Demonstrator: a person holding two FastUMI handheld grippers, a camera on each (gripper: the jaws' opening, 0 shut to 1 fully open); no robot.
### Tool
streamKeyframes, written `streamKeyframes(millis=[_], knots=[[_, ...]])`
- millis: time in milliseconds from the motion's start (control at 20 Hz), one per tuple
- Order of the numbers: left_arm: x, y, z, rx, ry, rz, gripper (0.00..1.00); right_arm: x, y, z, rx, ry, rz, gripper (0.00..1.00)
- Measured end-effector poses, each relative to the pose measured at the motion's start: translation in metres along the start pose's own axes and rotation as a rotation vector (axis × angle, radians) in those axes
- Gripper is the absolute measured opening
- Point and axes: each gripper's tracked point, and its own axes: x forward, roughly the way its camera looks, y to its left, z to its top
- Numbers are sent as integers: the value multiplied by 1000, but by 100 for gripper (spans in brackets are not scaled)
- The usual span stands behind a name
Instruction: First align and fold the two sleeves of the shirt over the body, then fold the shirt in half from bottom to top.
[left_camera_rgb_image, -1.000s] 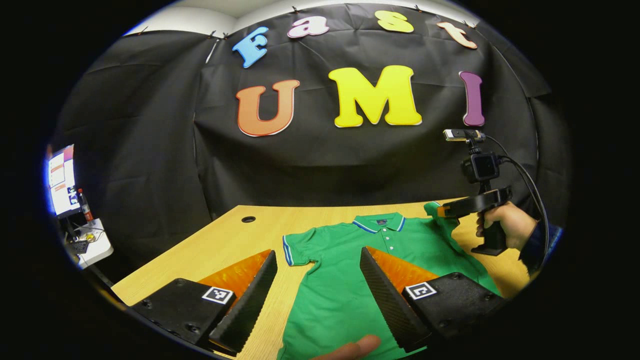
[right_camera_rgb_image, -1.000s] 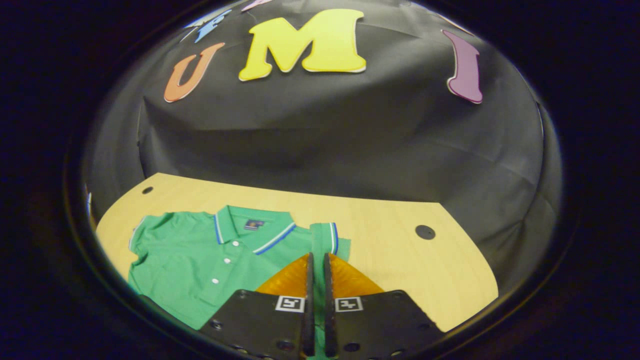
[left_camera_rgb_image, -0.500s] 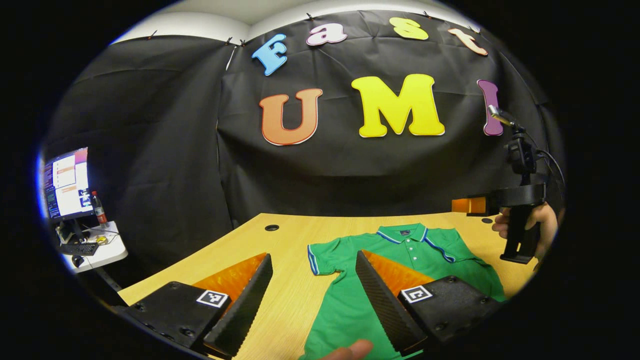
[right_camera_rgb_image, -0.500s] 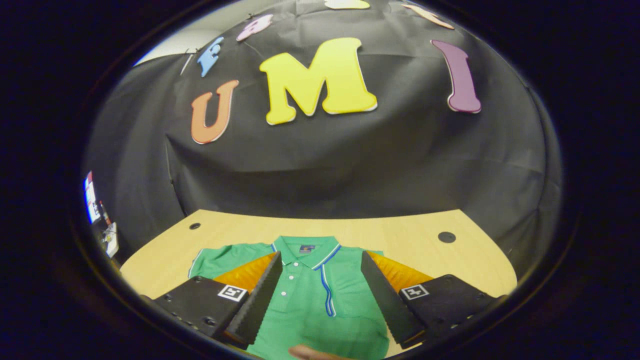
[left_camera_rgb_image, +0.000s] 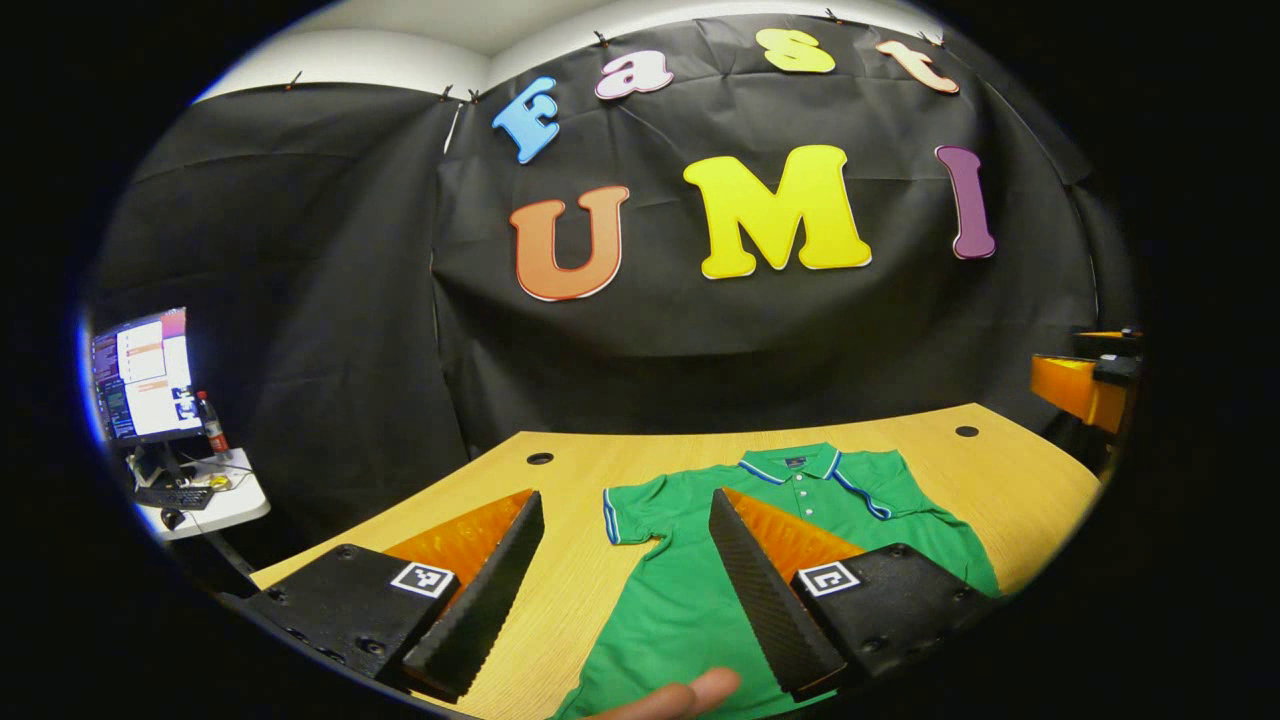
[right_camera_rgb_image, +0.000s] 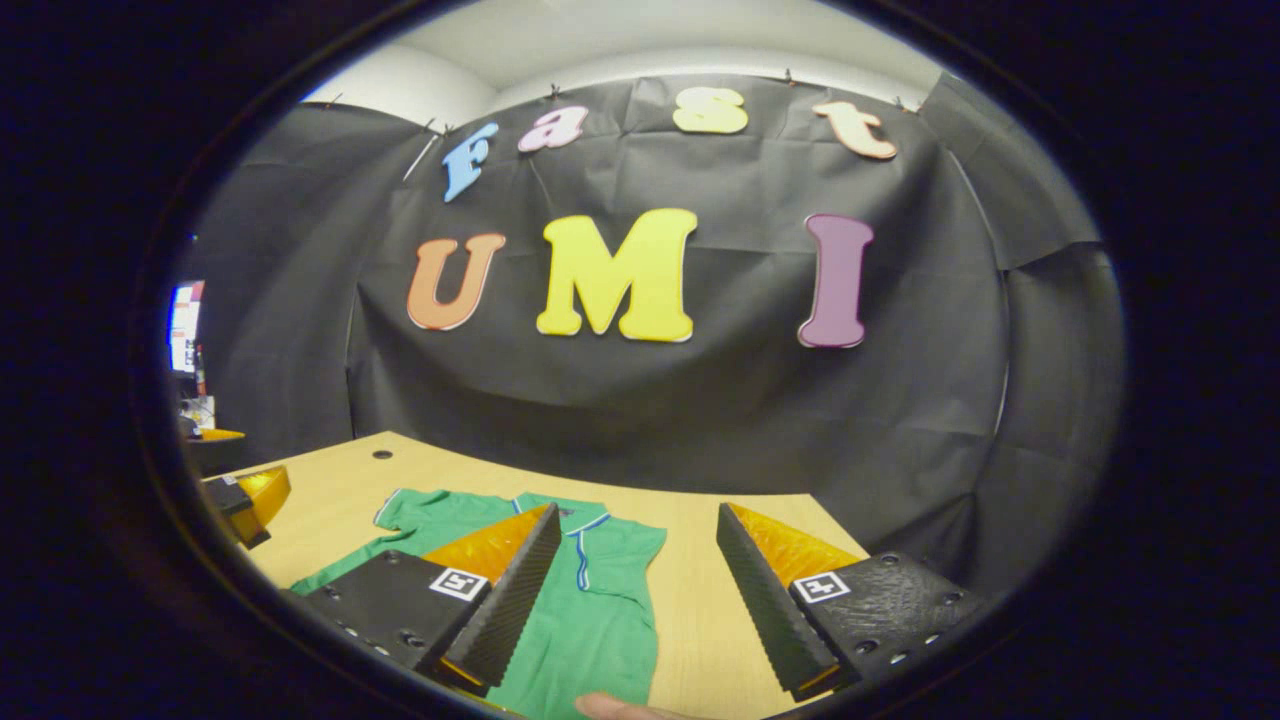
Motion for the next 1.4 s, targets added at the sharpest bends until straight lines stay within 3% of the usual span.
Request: streamKeyframes(millis=[200, 300, 550, 750, 1000, 1100, 1200, 1400], knots=[[-20, -24, 5, -31, -20, -25, 100, -54, -18, -25, -16, 24, 2, 95], [-27, -39, -1, -51, 1, -58, 100, -67, -24, -19, -63, 20, -4, 95], [-37, -49, -11, -31, 33, -90, 100, -73, -4, -16, -50, 0, 72, 95], [-19, -52, -27, -134, 149, -130, 100, -72, 5, -17, -15, 0, 123, 95], [60, -28, -23, -198, 240, -91, 100, -74, -10, -8, 15, -31, 128, 95], [103, -14, -48, -186, 344, -52, 100, -77, -17, -5, 30, -47, 126, 94], [142, -13, -74, -163, 447, -69, 100, -80, -26, -1, 52, -56, 127, 95], [212, -11, -115, -150, 546, -75, 100, -75, -51, -1, 98, -61, 94, 95]])
